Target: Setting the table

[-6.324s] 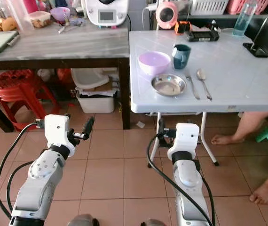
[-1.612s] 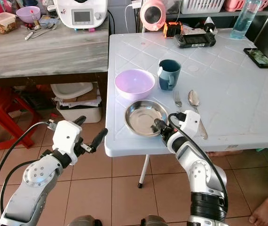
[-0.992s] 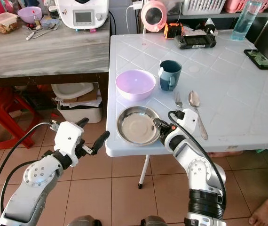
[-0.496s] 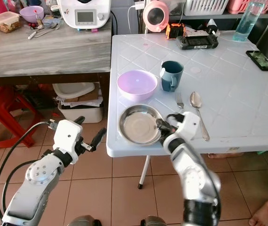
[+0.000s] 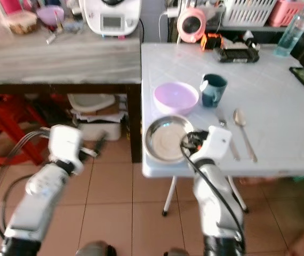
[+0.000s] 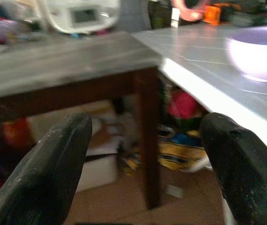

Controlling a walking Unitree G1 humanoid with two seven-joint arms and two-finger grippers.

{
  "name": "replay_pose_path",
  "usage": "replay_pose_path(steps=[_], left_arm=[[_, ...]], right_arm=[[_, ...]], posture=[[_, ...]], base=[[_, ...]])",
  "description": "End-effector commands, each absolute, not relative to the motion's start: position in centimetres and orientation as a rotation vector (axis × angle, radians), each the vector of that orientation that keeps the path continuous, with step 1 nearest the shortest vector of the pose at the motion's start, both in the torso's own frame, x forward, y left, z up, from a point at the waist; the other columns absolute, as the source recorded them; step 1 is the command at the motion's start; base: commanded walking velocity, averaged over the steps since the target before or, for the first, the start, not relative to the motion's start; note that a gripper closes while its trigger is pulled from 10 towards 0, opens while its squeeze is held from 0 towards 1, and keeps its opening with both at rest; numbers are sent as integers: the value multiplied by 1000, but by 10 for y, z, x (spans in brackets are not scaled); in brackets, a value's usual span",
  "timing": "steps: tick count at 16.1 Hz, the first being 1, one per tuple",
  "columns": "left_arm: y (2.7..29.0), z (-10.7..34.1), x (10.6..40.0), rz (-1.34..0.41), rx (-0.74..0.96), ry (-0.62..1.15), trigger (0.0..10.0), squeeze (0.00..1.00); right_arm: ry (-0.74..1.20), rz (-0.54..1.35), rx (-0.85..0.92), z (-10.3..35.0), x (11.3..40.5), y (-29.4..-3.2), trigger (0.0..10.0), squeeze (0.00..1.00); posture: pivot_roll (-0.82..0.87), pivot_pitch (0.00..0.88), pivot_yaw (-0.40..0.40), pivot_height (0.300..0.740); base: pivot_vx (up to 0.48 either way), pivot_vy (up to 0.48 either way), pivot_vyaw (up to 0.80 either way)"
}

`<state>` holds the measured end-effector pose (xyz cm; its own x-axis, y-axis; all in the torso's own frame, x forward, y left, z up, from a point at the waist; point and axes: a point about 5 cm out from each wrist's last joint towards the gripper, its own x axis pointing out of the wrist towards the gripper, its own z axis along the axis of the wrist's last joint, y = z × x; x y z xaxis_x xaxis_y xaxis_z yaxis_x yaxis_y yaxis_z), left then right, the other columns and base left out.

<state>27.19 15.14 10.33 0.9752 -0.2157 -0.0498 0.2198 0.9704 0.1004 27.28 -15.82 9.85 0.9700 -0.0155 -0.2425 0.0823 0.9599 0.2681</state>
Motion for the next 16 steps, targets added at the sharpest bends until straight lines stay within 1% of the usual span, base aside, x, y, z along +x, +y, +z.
replay_pose_path(steps=[1,3,4,5,6,8,10,12,14,16], left_arm=[[146,109,276,-213,86,-5,10000,0],[153,105,278,-156,60,4,10000,0],[155,105,279,-144,59,-2,10000,0],[156,105,280,-137,44,-3,10000,0],[156,106,281,-121,33,-6,10000,0],[157,105,286,-81,17,-2,10000,0],[156,105,286,-96,13,-2,10000,0],[152,105,284,-128,-11,-9,10000,0],[145,111,285,-177,-22,-31,10000,0],[145,109,285,-172,-23,-24,10000,0]], right_arm=[[369,-77,232,69,262,-161,10000,0],[368,-44,199,68,261,-158,10000,0],[345,-44,130,70,262,-157,10000,0],[325,-29,129,71,262,-154,10000,0],[311,-6,182,73,263,-151,10000,0],[226,-15,220,82,265,-152,10000,0],[171,-19,261,89,267,-154,10000,0],[138,-36,256,93,268,-159,10000,0],[114,-48,254,95,270,-161,10000,0],[76,-45,238,101,274,-163,10000,0]], posture=[[3,0,2,740],[-4,0,10,740],[-6,0,10,740],[-6,0,8,740],[-5,0,8,740],[-7,0,3,740],[-5,0,-3,740],[-5,0,0,740],[-2,0,4,740],[-5,0,10,740]], base=[[0,480,0],[0,476,0],[0,476,0],[0,476,0],[0,472,0],[0,474,0],[0,472,0],[0,444,0],[302,373,0],[322,356,0]])
